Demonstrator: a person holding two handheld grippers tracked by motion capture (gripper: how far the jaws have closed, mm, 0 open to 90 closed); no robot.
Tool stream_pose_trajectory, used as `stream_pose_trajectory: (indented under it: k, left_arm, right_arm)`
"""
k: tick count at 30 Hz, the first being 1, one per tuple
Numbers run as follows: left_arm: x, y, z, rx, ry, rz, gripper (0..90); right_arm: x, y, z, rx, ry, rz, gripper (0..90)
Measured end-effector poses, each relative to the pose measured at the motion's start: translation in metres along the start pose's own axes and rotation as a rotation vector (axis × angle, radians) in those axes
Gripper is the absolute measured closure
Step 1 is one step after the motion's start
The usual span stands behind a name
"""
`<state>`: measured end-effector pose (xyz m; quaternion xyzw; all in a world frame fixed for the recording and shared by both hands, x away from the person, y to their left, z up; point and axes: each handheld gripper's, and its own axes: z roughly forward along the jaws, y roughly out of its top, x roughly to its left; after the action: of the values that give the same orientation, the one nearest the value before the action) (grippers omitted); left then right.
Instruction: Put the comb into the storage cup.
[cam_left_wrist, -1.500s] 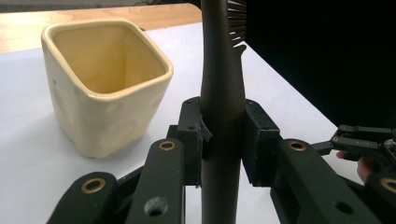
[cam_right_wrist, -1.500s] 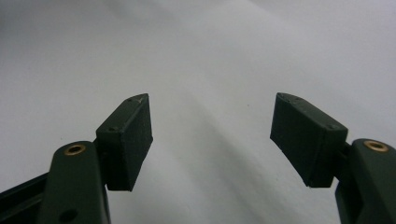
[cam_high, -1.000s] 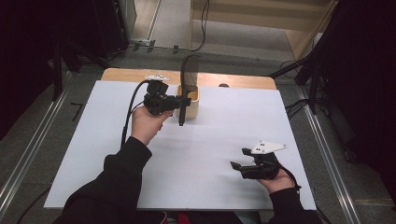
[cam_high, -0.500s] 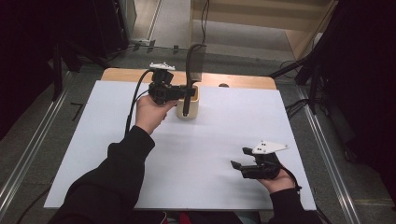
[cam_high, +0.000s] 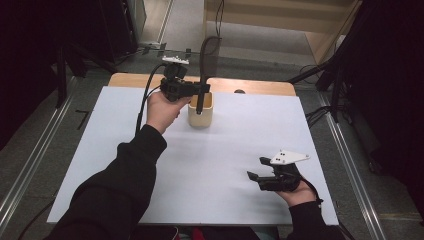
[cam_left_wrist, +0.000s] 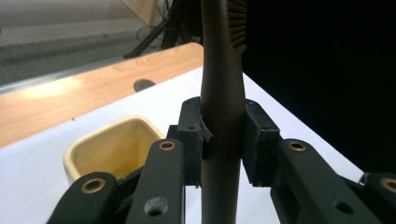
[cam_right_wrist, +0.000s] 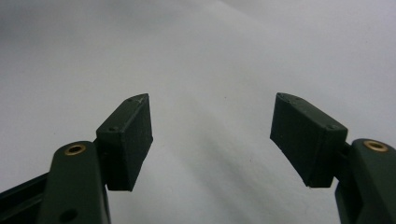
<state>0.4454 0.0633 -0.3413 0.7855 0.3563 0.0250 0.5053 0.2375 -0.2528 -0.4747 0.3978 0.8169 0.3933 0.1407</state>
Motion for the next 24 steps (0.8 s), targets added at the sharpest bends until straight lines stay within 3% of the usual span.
stream_pose_trajectory:
  k: [8,12,24]
  left_arm:
    - [0.007,0.014,0.001,-0.019,0.022,-0.002,72.4]
    - [0.011,0.019,0.003,-0.015,0.045,0.02,72.4]
    - [0.023,0.02,0.012,-0.057,0.078,0.007,72.4]
  right_arm:
    - [0.0,0.0,0.0,-0.003,0.003,-0.003,27.8]
    - [0.0,0.001,0.0,-0.008,0.004,-0.004,27.8]
    - [-0.002,0.001,0.0,-0.008,0.006,-0.003,27.8]
